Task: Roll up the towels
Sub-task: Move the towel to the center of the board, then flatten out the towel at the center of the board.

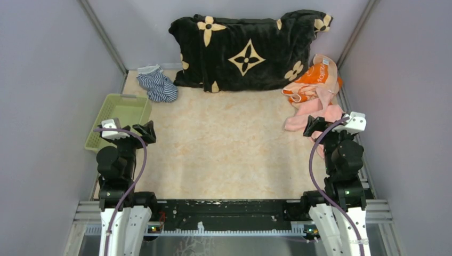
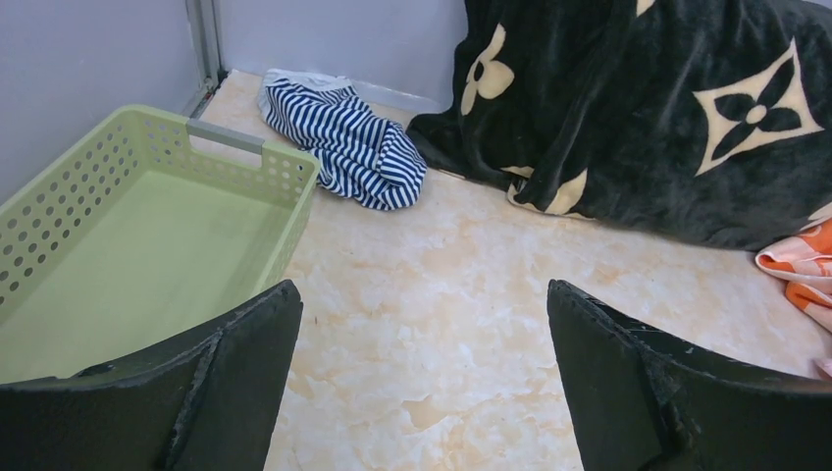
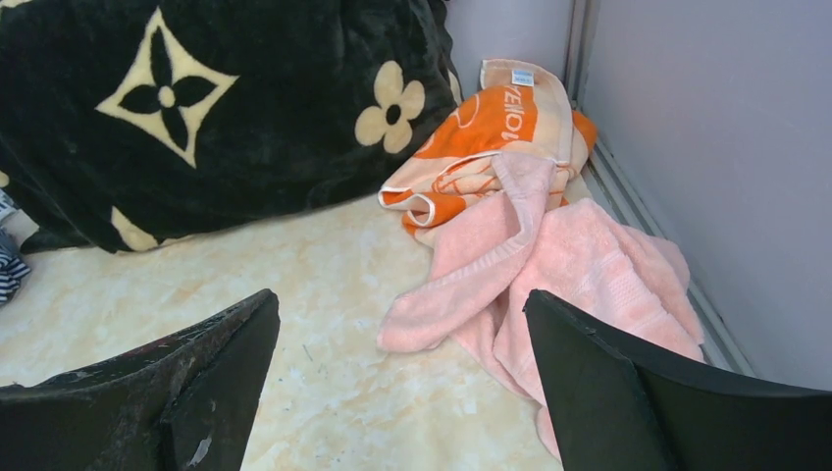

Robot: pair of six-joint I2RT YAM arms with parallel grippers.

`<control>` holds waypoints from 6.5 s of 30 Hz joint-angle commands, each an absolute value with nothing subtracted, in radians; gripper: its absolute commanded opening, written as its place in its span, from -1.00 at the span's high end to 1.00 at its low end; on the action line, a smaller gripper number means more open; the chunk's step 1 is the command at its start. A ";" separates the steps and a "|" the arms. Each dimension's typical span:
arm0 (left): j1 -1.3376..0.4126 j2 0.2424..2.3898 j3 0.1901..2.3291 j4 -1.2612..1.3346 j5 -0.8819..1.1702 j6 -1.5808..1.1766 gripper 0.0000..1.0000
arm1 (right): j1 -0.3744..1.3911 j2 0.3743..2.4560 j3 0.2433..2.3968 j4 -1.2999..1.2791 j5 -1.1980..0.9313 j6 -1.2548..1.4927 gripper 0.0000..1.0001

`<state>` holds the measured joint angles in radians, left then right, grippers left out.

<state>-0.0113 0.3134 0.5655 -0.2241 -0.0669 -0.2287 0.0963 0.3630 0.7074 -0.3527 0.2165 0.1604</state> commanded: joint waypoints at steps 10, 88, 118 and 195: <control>-0.038 0.329 0.534 -0.198 0.104 -0.165 -1.00 | 0.104 0.618 0.822 -0.423 0.273 0.195 -0.98; -0.152 0.892 0.562 -0.436 0.180 -0.513 -0.69 | 0.572 1.202 1.023 -0.732 0.276 0.431 -0.41; -0.192 1.354 0.625 -0.497 -0.143 -0.468 0.24 | 0.405 1.087 0.794 -0.606 0.268 0.463 -0.41; 0.010 1.187 0.716 -0.305 -0.224 -0.318 1.00 | -0.092 1.533 0.873 -0.580 0.138 0.496 0.18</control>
